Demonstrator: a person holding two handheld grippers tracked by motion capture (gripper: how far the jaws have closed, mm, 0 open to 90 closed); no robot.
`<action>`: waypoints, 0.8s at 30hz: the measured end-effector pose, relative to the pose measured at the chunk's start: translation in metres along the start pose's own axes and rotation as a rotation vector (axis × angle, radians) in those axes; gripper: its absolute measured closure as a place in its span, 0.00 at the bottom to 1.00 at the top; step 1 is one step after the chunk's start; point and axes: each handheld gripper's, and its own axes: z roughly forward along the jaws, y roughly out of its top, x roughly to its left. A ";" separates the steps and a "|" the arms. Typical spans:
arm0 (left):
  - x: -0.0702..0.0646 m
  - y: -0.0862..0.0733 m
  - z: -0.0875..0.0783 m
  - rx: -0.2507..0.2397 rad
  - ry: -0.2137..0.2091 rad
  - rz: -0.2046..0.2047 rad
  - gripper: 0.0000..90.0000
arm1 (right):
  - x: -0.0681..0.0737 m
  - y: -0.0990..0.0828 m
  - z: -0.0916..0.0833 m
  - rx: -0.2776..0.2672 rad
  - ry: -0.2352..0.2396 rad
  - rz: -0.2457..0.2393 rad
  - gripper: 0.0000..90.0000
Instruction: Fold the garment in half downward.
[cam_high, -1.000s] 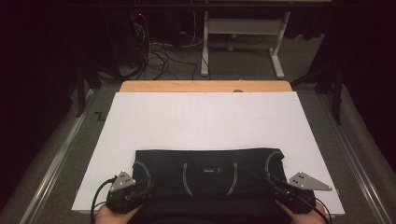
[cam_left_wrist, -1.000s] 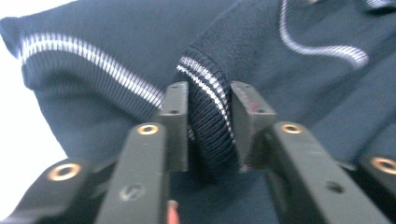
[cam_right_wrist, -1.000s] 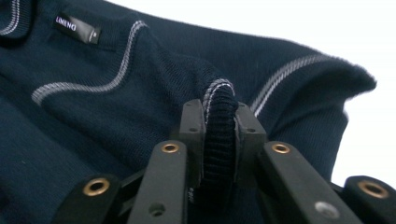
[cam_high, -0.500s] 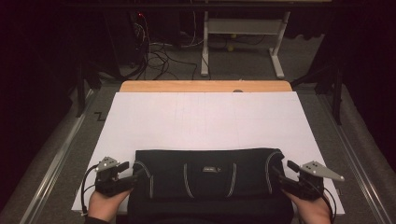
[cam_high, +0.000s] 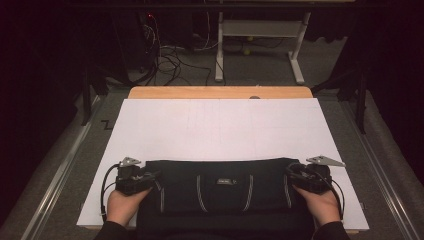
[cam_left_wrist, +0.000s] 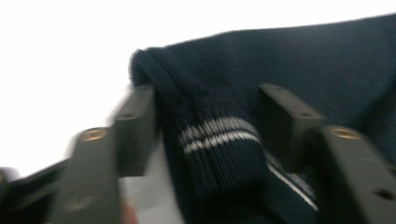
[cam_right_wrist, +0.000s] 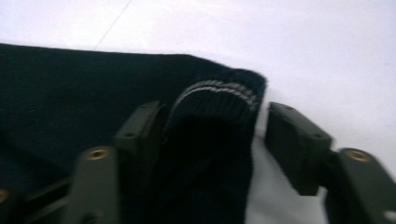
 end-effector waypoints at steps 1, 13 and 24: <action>-0.002 0.000 0.000 0.003 0.008 0.010 0.50 | 0.001 0.000 0.000 0.003 0.000 -0.002 0.55; -0.002 -0.004 0.002 -0.041 -0.060 -0.004 0.80 | 0.009 -0.003 -0.001 -0.032 0.058 -0.074 0.87; -0.016 0.000 -0.017 -0.194 -0.023 0.071 0.82 | 0.010 -0.003 -0.014 -0.124 0.047 -0.110 0.87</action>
